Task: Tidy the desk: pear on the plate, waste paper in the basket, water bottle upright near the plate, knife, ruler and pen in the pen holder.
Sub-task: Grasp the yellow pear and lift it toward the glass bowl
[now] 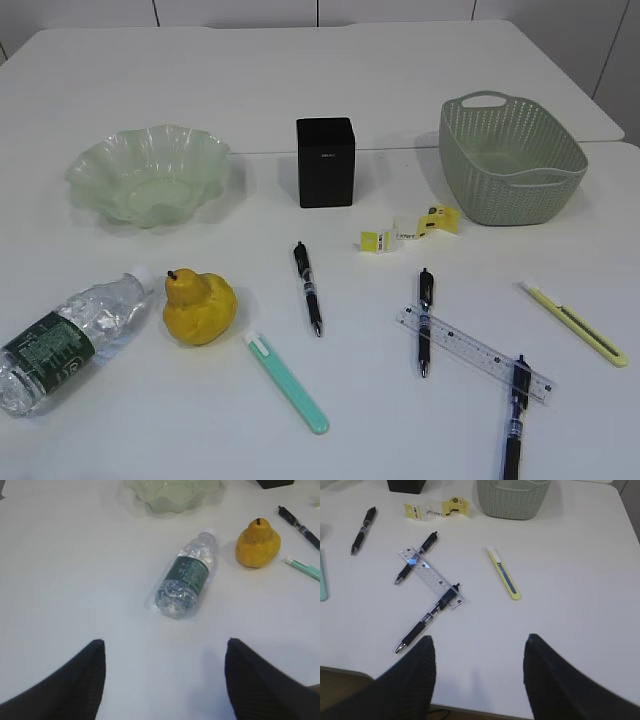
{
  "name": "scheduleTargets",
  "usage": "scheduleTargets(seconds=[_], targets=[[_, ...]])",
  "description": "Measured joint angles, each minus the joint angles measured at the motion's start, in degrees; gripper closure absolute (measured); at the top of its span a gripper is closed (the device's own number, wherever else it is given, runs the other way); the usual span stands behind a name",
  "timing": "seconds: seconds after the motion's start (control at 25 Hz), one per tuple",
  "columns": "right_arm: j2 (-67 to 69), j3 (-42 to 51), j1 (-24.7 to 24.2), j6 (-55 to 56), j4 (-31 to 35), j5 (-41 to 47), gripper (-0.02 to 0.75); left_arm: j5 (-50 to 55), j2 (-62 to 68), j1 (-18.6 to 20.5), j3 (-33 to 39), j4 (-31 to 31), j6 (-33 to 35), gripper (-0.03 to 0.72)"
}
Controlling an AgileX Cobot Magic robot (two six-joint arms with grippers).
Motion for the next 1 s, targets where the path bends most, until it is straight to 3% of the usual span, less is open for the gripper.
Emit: scheduleTargets(seconds=[1.0], targets=[[0.0,0.0,0.0,0.0,0.0,0.0,0.290,0.0,0.0,0.0,0.0,0.0,0.0,0.161]])
